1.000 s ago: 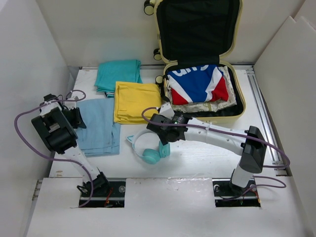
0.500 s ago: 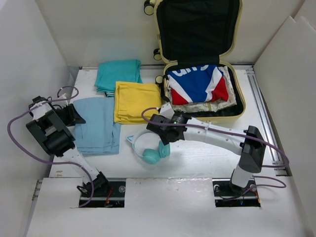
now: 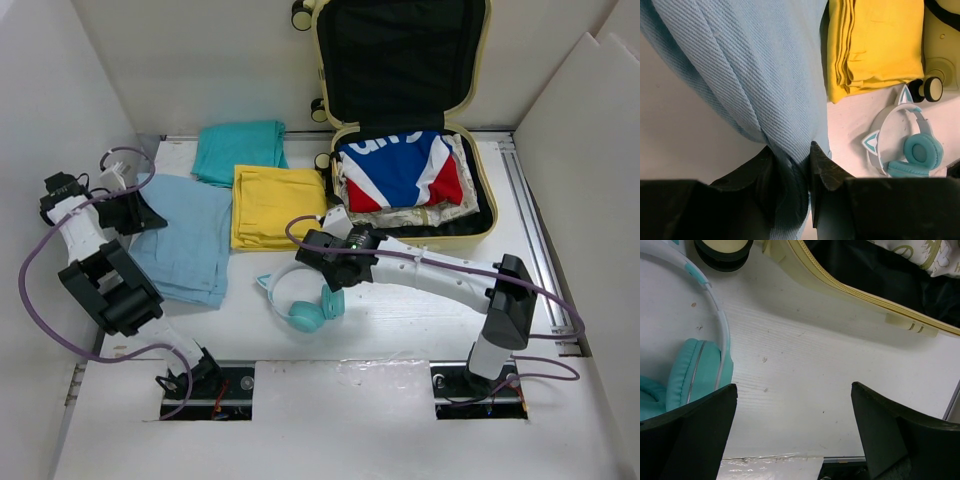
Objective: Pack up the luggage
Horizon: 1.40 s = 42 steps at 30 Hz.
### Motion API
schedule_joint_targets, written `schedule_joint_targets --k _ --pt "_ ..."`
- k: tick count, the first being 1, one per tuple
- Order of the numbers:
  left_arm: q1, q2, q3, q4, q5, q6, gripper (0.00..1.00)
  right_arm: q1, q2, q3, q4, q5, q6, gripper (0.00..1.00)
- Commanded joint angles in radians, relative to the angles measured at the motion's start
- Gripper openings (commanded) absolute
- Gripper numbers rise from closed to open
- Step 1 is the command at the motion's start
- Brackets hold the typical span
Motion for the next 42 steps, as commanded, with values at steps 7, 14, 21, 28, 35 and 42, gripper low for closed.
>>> schedule_joint_targets --k 7,14,21,28,35,42 --pt "-0.074 -0.152 0.136 -0.011 0.127 -0.073 0.00 0.007 -0.040 0.050 0.044 0.004 -0.044 0.99" --pt "-0.135 -0.195 0.191 -0.011 0.118 -0.073 0.00 0.007 -0.130 0.020 0.211 -0.074 -0.139 0.99" --pt "-0.184 -0.253 0.239 -0.011 0.130 -0.119 0.00 0.007 -0.239 -0.033 0.479 -0.261 -0.267 0.99" --pt "-0.282 -0.326 0.276 0.096 0.139 -0.234 0.00 0.007 -0.241 0.015 0.783 -0.415 -0.298 0.99" --pt "-0.347 -0.337 0.326 0.182 0.167 -0.337 0.00 -0.137 -0.192 0.012 1.070 -0.643 -0.138 0.99" --pt "-0.411 -0.348 0.365 0.211 0.192 -0.406 0.00 -0.309 -0.192 -0.135 1.354 -0.903 0.023 0.99"
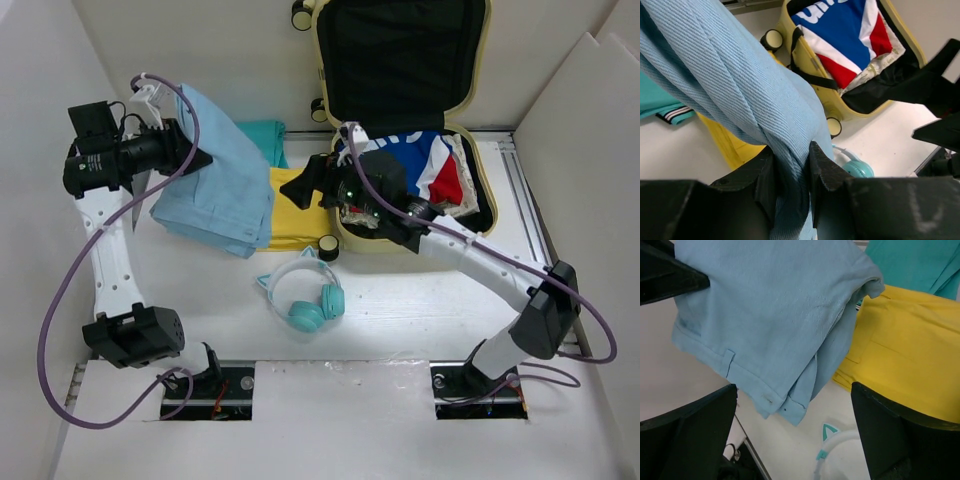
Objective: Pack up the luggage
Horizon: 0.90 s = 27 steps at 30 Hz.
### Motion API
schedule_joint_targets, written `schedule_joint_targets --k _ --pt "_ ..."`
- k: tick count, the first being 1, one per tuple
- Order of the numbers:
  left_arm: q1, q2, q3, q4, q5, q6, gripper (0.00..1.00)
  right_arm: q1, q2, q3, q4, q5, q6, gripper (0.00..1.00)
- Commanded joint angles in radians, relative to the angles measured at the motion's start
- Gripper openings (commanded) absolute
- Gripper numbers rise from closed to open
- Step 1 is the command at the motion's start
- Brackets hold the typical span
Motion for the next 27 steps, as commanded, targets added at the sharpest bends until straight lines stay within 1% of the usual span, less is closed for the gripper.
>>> schedule_joint_targets --k 1,3,6,8,9,16,19,20,21,24,25,27 --pt "-0.028 -0.064 0.069 0.146 0.103 -0.085 0.00 -0.026 0.007 -0.022 0.221 -0.179 0.083 0.99" --pt "-0.057 -0.075 0.069 0.170 0.103 -0.109 0.00 -0.037 0.027 -0.022 0.235 -0.205 0.094 0.99" --pt "-0.068 -0.084 0.069 0.183 0.103 -0.120 0.00 -0.046 0.064 -0.035 0.273 -0.225 0.152 0.99" --pt "-0.077 -0.084 0.069 0.183 0.103 -0.120 0.00 -0.057 0.093 -0.083 0.385 -0.268 0.210 0.99" --pt "-0.077 -0.084 0.069 0.183 0.103 -0.120 0.00 -0.057 0.093 -0.092 0.402 -0.268 0.230 0.99" --pt "-0.086 -0.102 0.060 0.183 0.112 -0.120 0.00 -0.057 0.116 -0.141 0.326 -0.168 0.249 0.99" --pt "-0.086 -0.111 0.049 0.183 0.121 -0.120 0.00 -0.066 0.143 -0.161 0.350 -0.197 0.258 0.99" --pt "-0.086 -0.111 0.049 0.183 0.122 -0.120 0.00 -0.075 0.143 -0.178 0.387 -0.235 0.258 0.99" --pt "-0.086 -0.111 0.049 0.183 0.122 -0.120 0.00 -0.075 0.159 -0.200 0.466 -0.251 0.267 0.99" --pt "-0.086 -0.121 0.040 0.183 0.122 -0.120 0.00 -0.075 0.195 -0.235 0.623 -0.312 0.302 0.99" --pt "-0.086 -0.121 0.031 0.183 0.132 -0.120 0.00 -0.075 0.227 -0.246 0.754 -0.331 0.334 0.99" --pt "-0.086 -0.121 0.031 0.183 0.141 -0.120 0.00 -0.084 0.267 -0.255 0.877 -0.393 0.371 0.99"
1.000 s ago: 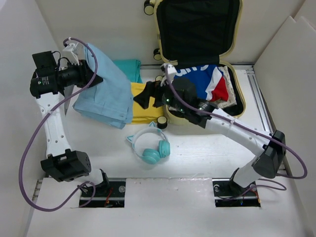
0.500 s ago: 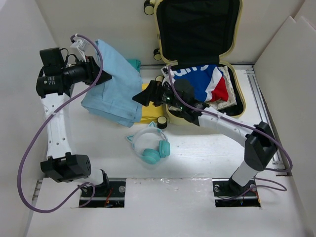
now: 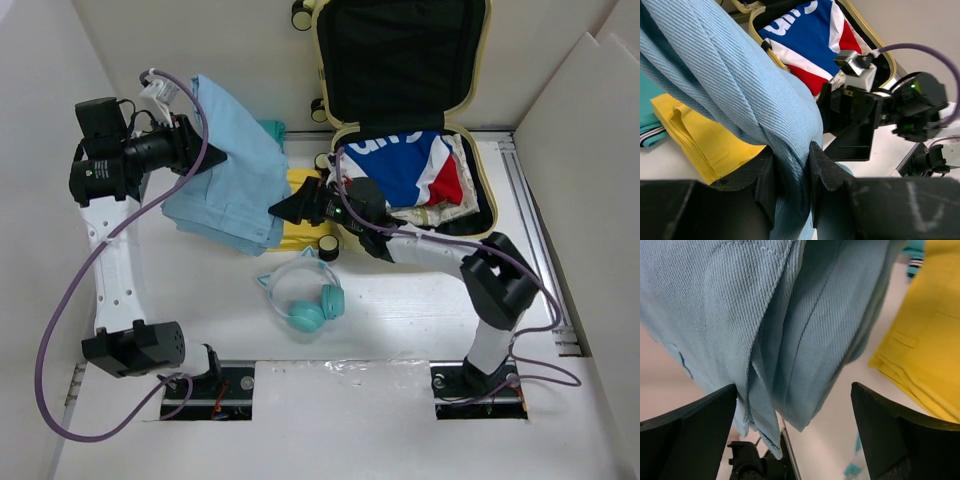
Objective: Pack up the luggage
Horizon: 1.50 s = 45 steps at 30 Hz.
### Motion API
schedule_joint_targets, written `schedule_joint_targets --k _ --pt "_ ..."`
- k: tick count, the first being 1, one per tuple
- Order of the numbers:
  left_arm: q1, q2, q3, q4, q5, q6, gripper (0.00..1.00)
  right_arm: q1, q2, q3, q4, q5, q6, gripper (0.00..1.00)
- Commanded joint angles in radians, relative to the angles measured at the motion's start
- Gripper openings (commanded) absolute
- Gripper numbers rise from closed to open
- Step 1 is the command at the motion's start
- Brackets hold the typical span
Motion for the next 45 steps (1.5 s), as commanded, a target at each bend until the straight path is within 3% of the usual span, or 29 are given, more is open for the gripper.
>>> schedule_joint_targets --k 1,4,13,22,25,27,28,29,32,34,35,36,40,43,45 --pt "-0.004 -0.072 0.017 0.123 0.100 -0.022 0.00 -0.011 0.080 -0.011 0.411 -0.122 0.096 0.99" --pt "-0.004 -0.081 -0.005 0.123 0.100 -0.022 0.00 -0.011 0.120 -0.011 0.646 -0.176 0.146 0.99" --pt "-0.004 -0.081 -0.043 0.151 0.138 -0.035 0.00 -0.011 0.209 -0.011 1.022 -0.239 0.289 0.99" --pt "-0.032 -0.109 -0.166 0.180 0.187 -0.056 0.00 0.008 0.192 0.017 0.931 -0.168 0.274 0.97" --pt "-0.032 -0.118 -0.191 0.180 0.175 -0.056 0.00 -0.001 0.172 0.029 0.889 -0.157 0.274 0.55" --pt "-0.032 -0.118 -0.204 0.189 0.152 -0.056 0.00 -0.002 0.161 0.041 0.834 -0.157 0.246 0.16" --pt "-0.032 -0.118 -0.215 0.189 0.152 -0.056 0.00 -0.002 0.152 0.057 0.816 -0.157 0.246 0.07" --pt "-0.032 -0.118 -0.215 0.189 0.141 -0.065 0.00 -0.002 0.140 0.067 0.771 -0.157 0.237 0.00" --pt "-0.032 -0.109 -0.206 0.189 0.062 -0.065 0.00 -0.002 0.105 0.067 0.698 -0.157 0.210 0.00" --pt "-0.032 -0.100 -0.206 0.189 -0.030 -0.065 0.00 -0.002 0.045 0.067 0.542 -0.141 0.147 0.00" --pt "-0.032 -0.090 -0.197 0.189 -0.055 -0.065 0.07 -0.002 0.022 0.084 0.465 -0.115 0.118 0.00" --pt "-0.032 -0.090 -0.197 0.199 -0.076 -0.055 0.27 -0.011 -0.022 0.104 0.320 -0.098 0.063 0.00" --pt "-0.032 -0.031 -0.169 0.199 -0.115 -0.045 0.58 -0.057 -0.111 0.124 0.133 -0.018 0.044 0.00" --pt "-0.032 0.035 -0.081 0.156 -0.179 -0.045 0.89 -0.119 -0.164 0.147 0.022 0.042 0.044 0.00" --pt "-0.032 0.060 -0.033 0.115 -0.243 -0.021 1.00 -0.156 -0.208 0.179 -0.072 0.097 0.044 0.00"
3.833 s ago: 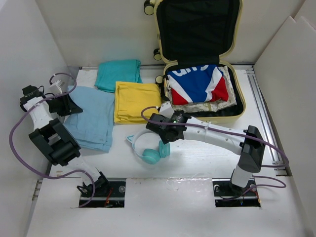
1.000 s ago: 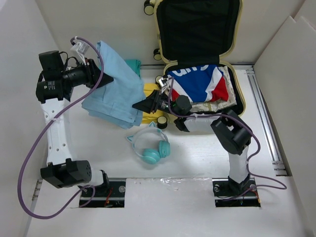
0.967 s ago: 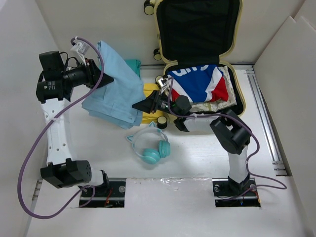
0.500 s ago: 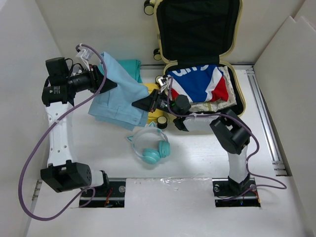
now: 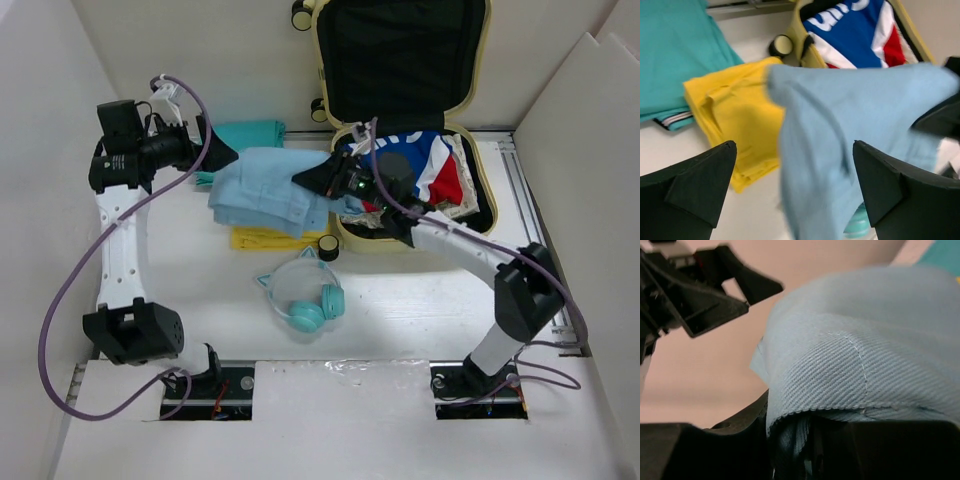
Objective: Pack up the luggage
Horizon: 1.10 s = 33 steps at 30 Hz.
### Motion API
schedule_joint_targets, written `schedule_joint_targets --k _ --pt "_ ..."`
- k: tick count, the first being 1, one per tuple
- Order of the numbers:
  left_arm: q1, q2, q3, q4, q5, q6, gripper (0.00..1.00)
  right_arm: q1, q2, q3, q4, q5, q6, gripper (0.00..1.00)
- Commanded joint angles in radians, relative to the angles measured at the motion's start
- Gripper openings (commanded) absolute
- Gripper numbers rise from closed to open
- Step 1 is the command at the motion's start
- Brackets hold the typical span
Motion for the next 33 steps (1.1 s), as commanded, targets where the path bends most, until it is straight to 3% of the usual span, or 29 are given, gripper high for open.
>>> schedule_joint_targets --k 1,7,11,15,19,22,27,30,32,33 --pt "0.008 0.023 0.104 -0.021 -0.102 0.021 1.00 -0.110 -0.116 0.128 -0.080 0.164 -0.047 0.00" --pt "0.051 0.032 0.128 -0.033 -0.151 0.063 1.00 -0.272 -0.191 0.202 -0.292 0.277 -0.081 0.00" --pt "0.051 0.012 0.065 -0.033 -0.141 0.089 1.00 -0.391 -0.192 0.279 -0.417 0.379 -0.167 0.00" --pt "0.051 0.002 0.032 -0.042 -0.141 0.112 1.00 -0.461 -0.179 0.279 -0.418 0.403 -0.167 0.00" --pt "0.051 0.002 0.023 -0.062 -0.141 0.144 1.00 -0.471 -0.138 0.205 -0.418 0.417 -0.045 0.00" --pt "0.051 0.002 0.014 -0.062 -0.151 0.144 1.00 -0.448 -0.126 0.106 -0.303 0.452 0.005 0.00" --pt "0.051 0.002 0.003 -0.071 -0.151 0.164 1.00 -0.397 -0.044 -0.204 0.160 0.479 0.167 0.00" --pt "0.051 0.002 -0.006 -0.081 -0.151 0.173 1.00 -0.337 -0.003 -0.254 0.250 0.488 0.206 0.00" --pt "0.051 0.002 -0.006 -0.090 -0.160 0.173 1.00 -0.299 -0.003 -0.223 0.149 0.464 0.157 0.30" --pt "0.051 0.002 -0.006 -0.090 -0.161 0.173 1.00 -0.287 -0.003 -0.138 -0.052 0.453 0.072 0.43"
